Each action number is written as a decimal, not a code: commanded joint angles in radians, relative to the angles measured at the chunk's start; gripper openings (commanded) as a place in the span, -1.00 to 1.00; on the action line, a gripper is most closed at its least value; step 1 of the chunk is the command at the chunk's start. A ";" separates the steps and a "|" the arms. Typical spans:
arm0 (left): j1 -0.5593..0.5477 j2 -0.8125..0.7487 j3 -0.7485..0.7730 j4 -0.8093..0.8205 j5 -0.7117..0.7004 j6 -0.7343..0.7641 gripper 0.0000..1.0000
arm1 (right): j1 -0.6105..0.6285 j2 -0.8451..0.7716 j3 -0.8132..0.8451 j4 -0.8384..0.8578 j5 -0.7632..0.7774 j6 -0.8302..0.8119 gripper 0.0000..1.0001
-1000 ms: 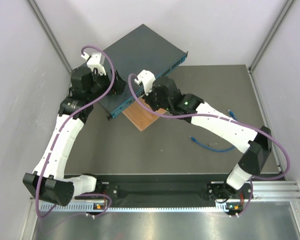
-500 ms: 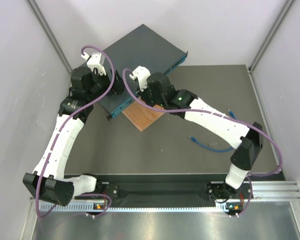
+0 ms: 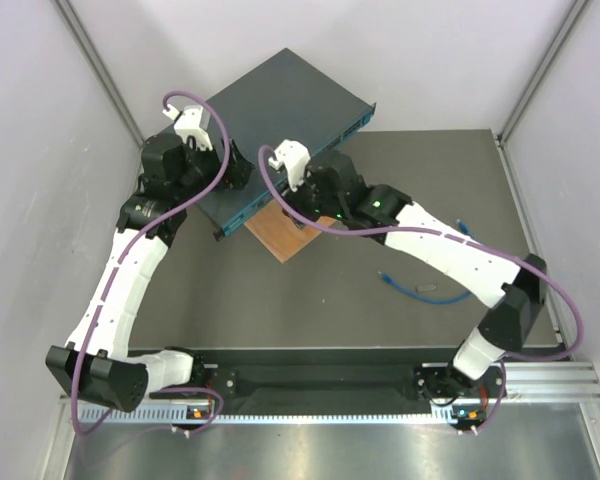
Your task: Insert the plug into the switch port
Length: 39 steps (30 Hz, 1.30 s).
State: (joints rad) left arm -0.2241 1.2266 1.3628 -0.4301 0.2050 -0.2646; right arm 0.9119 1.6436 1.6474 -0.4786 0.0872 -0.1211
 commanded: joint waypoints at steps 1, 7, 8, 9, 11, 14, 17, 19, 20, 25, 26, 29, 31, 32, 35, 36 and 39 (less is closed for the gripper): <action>0.000 0.010 -0.025 -0.032 0.025 -0.021 0.69 | -0.040 -0.108 -0.056 -0.014 -0.082 -0.029 0.10; 0.002 0.011 -0.022 -0.030 0.027 -0.019 0.68 | -0.105 -0.162 -0.143 -0.028 -0.182 -0.028 -0.20; 0.000 0.010 -0.022 -0.030 0.028 -0.019 0.68 | -0.114 -0.156 -0.132 -0.025 -0.194 -0.019 -0.34; 0.000 0.010 -0.027 -0.029 0.028 -0.019 0.67 | -0.116 -0.151 -0.123 -0.025 -0.214 -0.015 -0.39; 0.000 0.010 -0.028 -0.025 0.028 -0.019 0.66 | -0.116 -0.127 -0.092 -0.018 -0.230 0.003 -0.44; 0.000 0.010 -0.031 -0.024 0.030 -0.019 0.66 | -0.114 -0.087 -0.051 -0.011 -0.254 0.034 -0.46; 0.000 0.008 -0.028 -0.022 0.030 -0.019 0.65 | -0.111 -0.050 -0.003 -0.006 -0.262 0.061 -0.47; 0.002 0.007 -0.027 -0.021 0.028 -0.018 0.65 | -0.104 -0.036 0.028 -0.005 -0.265 0.066 -0.48; 0.002 0.007 -0.027 -0.022 0.030 -0.018 0.65 | -0.102 -0.024 0.035 -0.002 -0.261 0.067 -0.48; 0.002 0.007 -0.028 -0.021 0.031 -0.021 0.65 | -0.094 0.012 0.075 0.001 -0.234 0.067 -0.53; 0.002 0.005 -0.030 -0.019 0.031 -0.019 0.65 | -0.093 0.021 0.086 0.003 -0.230 0.067 -0.54; 0.002 0.007 -0.028 -0.019 0.031 -0.021 0.65 | -0.088 0.039 0.101 0.009 -0.219 0.067 -0.57; 0.002 0.005 -0.030 -0.019 0.031 -0.022 0.64 | -0.091 0.048 0.114 0.014 -0.218 0.072 -0.58; 0.002 0.005 -0.030 -0.019 0.031 -0.022 0.65 | -0.088 0.056 0.123 0.015 -0.215 0.075 -0.59; 0.002 0.004 -0.031 -0.018 0.031 -0.024 0.65 | -0.088 0.068 0.129 0.031 -0.198 0.086 -0.62; 0.002 0.004 -0.030 -0.016 0.030 -0.024 0.65 | -0.087 0.071 0.129 0.035 -0.187 0.087 -0.65; 0.002 0.002 -0.034 -0.015 0.030 -0.024 0.65 | -0.087 0.076 0.129 0.058 -0.169 0.098 -0.75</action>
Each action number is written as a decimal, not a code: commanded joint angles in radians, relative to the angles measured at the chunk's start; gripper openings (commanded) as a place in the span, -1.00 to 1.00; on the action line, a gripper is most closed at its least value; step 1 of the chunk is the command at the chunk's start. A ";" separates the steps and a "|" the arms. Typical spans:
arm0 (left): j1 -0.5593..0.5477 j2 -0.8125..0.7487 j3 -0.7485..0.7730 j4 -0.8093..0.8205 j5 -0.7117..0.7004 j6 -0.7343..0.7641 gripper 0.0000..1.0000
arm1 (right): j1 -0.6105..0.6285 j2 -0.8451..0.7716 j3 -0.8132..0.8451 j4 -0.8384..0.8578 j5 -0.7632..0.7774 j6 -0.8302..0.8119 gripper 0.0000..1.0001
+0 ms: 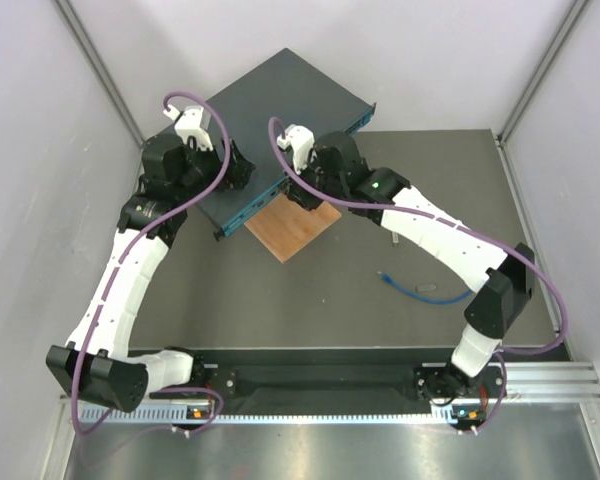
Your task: Insert the plug into the switch port
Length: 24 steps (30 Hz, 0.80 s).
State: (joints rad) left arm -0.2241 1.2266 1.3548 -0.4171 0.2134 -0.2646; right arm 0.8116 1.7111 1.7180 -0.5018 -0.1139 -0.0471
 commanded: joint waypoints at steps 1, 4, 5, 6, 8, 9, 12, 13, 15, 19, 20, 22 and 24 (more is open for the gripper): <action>0.002 0.002 -0.031 -0.023 0.023 -0.025 0.65 | 0.012 0.012 0.058 0.098 0.043 0.030 -0.77; 0.002 0.004 -0.045 -0.015 0.035 -0.042 0.64 | 0.015 0.016 0.060 0.129 0.066 0.033 -0.82; 0.002 0.004 -0.054 -0.012 0.038 -0.051 0.63 | 0.017 0.016 0.061 0.132 0.071 0.035 -0.82; 0.002 0.004 -0.056 -0.011 0.041 -0.054 0.64 | 0.017 0.013 0.057 0.137 0.075 0.036 -0.83; 0.002 0.002 -0.062 -0.006 0.043 -0.056 0.63 | 0.017 0.002 0.042 0.160 0.077 0.041 -0.84; 0.002 0.002 -0.062 -0.005 0.041 -0.056 0.63 | 0.017 0.001 0.040 0.158 0.074 0.070 -0.84; 0.002 0.004 -0.062 0.001 0.037 -0.056 0.63 | 0.017 -0.004 0.029 0.167 0.062 0.104 -0.84; 0.002 0.004 -0.062 0.000 0.035 -0.056 0.63 | 0.018 -0.005 0.023 0.178 0.062 0.121 -0.84; 0.002 0.004 -0.063 0.004 0.037 -0.059 0.63 | 0.021 -0.001 0.020 0.192 0.069 0.136 -0.85; 0.002 0.002 -0.068 0.008 0.037 -0.065 0.63 | 0.027 0.033 0.057 0.206 0.092 0.174 -0.90; 0.002 0.002 -0.068 0.006 0.038 -0.064 0.62 | 0.026 0.039 0.066 0.206 0.100 0.179 -0.92; 0.002 0.001 -0.069 0.006 0.037 -0.065 0.63 | 0.031 0.054 0.087 0.210 0.109 0.190 -0.94; 0.002 -0.003 -0.072 0.006 0.035 -0.068 0.62 | 0.034 0.064 0.104 0.212 0.143 0.208 -0.95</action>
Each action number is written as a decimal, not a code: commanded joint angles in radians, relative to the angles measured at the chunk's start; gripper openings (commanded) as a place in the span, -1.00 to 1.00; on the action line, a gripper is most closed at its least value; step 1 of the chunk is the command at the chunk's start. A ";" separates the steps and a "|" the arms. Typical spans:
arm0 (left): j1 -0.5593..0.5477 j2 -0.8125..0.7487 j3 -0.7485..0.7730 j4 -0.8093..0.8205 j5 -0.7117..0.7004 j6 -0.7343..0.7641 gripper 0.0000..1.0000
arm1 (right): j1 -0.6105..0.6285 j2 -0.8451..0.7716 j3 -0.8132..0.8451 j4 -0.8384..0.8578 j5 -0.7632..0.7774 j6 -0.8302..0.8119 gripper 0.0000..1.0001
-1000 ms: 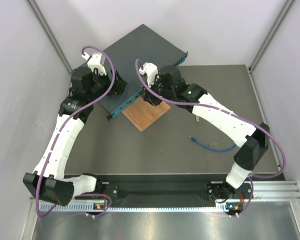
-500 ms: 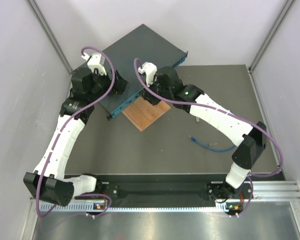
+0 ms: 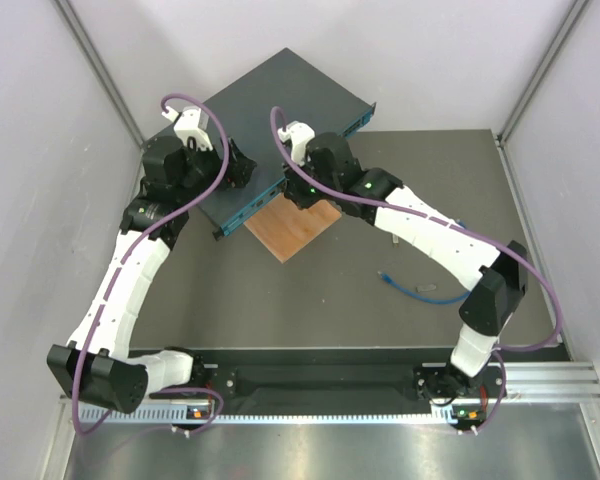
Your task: Insert the plug into the switch port
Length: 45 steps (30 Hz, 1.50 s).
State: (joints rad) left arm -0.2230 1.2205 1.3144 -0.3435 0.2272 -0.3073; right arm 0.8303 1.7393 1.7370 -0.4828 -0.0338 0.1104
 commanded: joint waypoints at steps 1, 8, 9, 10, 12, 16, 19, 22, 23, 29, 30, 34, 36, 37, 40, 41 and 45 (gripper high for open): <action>0.001 0.004 -0.037 -0.066 0.023 -0.027 0.62 | 0.013 0.043 0.097 0.193 0.067 0.055 -0.96; 0.001 0.010 -0.046 -0.048 0.024 -0.032 0.61 | 0.020 0.072 0.124 0.222 0.095 0.141 -1.00; 0.001 0.010 -0.046 -0.046 0.023 -0.032 0.61 | 0.023 0.069 0.124 0.233 0.098 0.155 -1.00; 0.001 0.010 -0.047 -0.045 0.024 -0.032 0.61 | 0.023 0.072 0.124 0.237 0.106 0.163 -1.00; 0.001 0.010 -0.050 -0.046 0.023 -0.035 0.61 | 0.023 0.072 0.127 0.253 0.126 0.189 -1.00; 0.001 0.014 -0.063 -0.042 0.029 -0.047 0.60 | 0.032 0.078 0.128 0.292 0.126 0.232 -1.00; 0.001 0.022 -0.066 -0.034 0.035 -0.058 0.60 | 0.043 0.074 0.124 0.342 0.143 0.233 -1.00; 0.001 0.027 -0.066 -0.025 0.038 -0.067 0.60 | 0.044 0.074 0.114 0.391 0.158 0.232 -1.00; 0.001 0.030 -0.066 -0.023 0.035 -0.069 0.59 | 0.043 0.074 0.111 0.418 0.155 0.232 -1.00; 0.001 0.040 -0.069 -0.025 0.047 -0.087 0.59 | 0.044 0.094 0.101 0.475 0.141 0.250 -1.00; 0.001 0.042 -0.070 -0.023 0.047 -0.088 0.60 | 0.043 0.103 0.101 0.475 0.141 0.255 -1.00; 0.001 0.045 -0.078 -0.020 0.043 -0.104 0.59 | 0.046 0.121 0.127 0.469 0.172 0.270 -1.00; 0.001 0.051 -0.083 -0.019 0.041 -0.108 0.58 | 0.047 0.135 0.148 0.461 0.183 0.281 -1.00; 0.001 0.053 -0.083 -0.015 0.040 -0.111 0.57 | 0.049 0.135 0.151 0.461 0.184 0.285 -1.00; 0.001 0.062 -0.087 -0.018 0.031 -0.110 0.54 | 0.053 0.138 0.159 0.464 0.192 0.282 -1.00; 0.001 0.062 -0.092 -0.019 0.028 -0.110 0.54 | 0.055 0.140 0.167 0.464 0.198 0.284 -1.00; -0.001 0.059 -0.112 -0.014 0.027 -0.116 0.51 | 0.055 0.158 0.190 0.466 0.229 0.285 -1.00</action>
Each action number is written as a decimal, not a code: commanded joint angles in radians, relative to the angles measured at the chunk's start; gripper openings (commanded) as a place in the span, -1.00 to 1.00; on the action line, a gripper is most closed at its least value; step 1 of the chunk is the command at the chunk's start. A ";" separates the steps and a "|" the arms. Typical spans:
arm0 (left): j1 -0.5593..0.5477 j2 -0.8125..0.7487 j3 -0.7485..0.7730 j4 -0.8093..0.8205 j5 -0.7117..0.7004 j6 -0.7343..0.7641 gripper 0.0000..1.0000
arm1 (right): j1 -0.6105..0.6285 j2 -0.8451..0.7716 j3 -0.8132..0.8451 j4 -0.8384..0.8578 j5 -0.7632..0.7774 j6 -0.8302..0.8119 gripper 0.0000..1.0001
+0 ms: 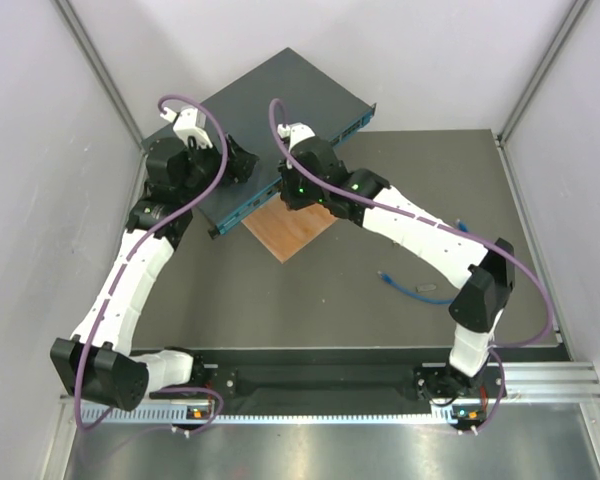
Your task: Insert the plug into the switch port
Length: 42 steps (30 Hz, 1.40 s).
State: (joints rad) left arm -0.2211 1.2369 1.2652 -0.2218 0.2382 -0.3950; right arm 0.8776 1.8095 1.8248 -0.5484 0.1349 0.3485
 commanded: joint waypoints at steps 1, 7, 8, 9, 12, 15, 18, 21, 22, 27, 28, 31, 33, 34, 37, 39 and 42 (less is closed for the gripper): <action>-0.003 0.041 -0.069 -0.136 0.012 -0.033 0.51 | 0.008 0.090 0.106 0.528 0.069 0.049 -1.00; -0.004 0.041 -0.087 -0.142 0.007 -0.033 0.47 | 0.008 0.074 0.071 0.535 -0.010 0.032 -1.00; -0.004 0.038 -0.087 -0.140 0.003 -0.033 0.47 | 0.009 0.065 0.041 0.536 -0.032 0.005 -1.00; -0.004 0.036 -0.087 -0.140 0.000 -0.030 0.47 | 0.011 0.044 0.024 0.541 -0.052 -0.011 -1.00; -0.004 0.033 -0.089 -0.143 -0.014 -0.022 0.45 | 0.027 0.002 -0.038 0.567 -0.084 -0.094 -1.00; -0.004 0.033 -0.093 -0.142 -0.017 -0.018 0.44 | 0.034 -0.003 -0.044 0.582 -0.034 -0.129 -1.00; -0.004 0.036 -0.093 -0.139 -0.013 -0.021 0.44 | 0.032 0.026 0.005 0.564 -0.012 -0.141 -1.00; -0.009 0.042 -0.090 -0.139 -0.008 -0.024 0.43 | 0.032 0.057 0.056 0.551 -0.017 -0.149 -1.00; -0.012 0.044 -0.090 -0.139 -0.010 -0.022 0.43 | 0.032 0.065 0.070 0.550 -0.018 -0.148 -1.00; -0.027 0.041 -0.118 -0.142 -0.022 -0.025 0.43 | 0.032 0.132 0.183 0.447 0.005 -0.129 -1.00; -0.030 0.038 -0.124 -0.142 -0.023 -0.025 0.43 | 0.032 0.140 0.194 0.438 0.012 -0.115 -1.00; -0.047 0.035 -0.145 -0.140 -0.033 -0.027 0.41 | 0.032 0.168 0.237 0.409 0.038 -0.094 -1.00; -0.053 0.035 -0.155 -0.140 -0.037 -0.030 0.40 | 0.032 0.183 0.264 0.395 0.048 -0.083 -1.00; -0.054 0.035 -0.156 -0.142 -0.037 -0.031 0.40 | 0.032 0.183 0.268 0.387 0.049 -0.082 -1.00; -0.054 0.033 -0.159 -0.137 -0.025 -0.044 0.40 | 0.031 0.154 0.232 0.401 0.010 -0.091 -1.00; -0.052 0.032 -0.148 -0.128 -0.016 -0.044 0.46 | 0.021 0.085 0.128 0.436 -0.030 -0.106 -0.92; -0.041 0.033 -0.101 -0.123 -0.005 -0.018 0.48 | 0.011 -0.034 -0.028 0.472 -0.083 -0.173 -0.76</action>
State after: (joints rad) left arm -0.2531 1.2133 1.1851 -0.1158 0.1730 -0.3985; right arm 0.8928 1.8301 1.8626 -0.5976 0.1406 0.2020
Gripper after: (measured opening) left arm 0.735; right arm 0.101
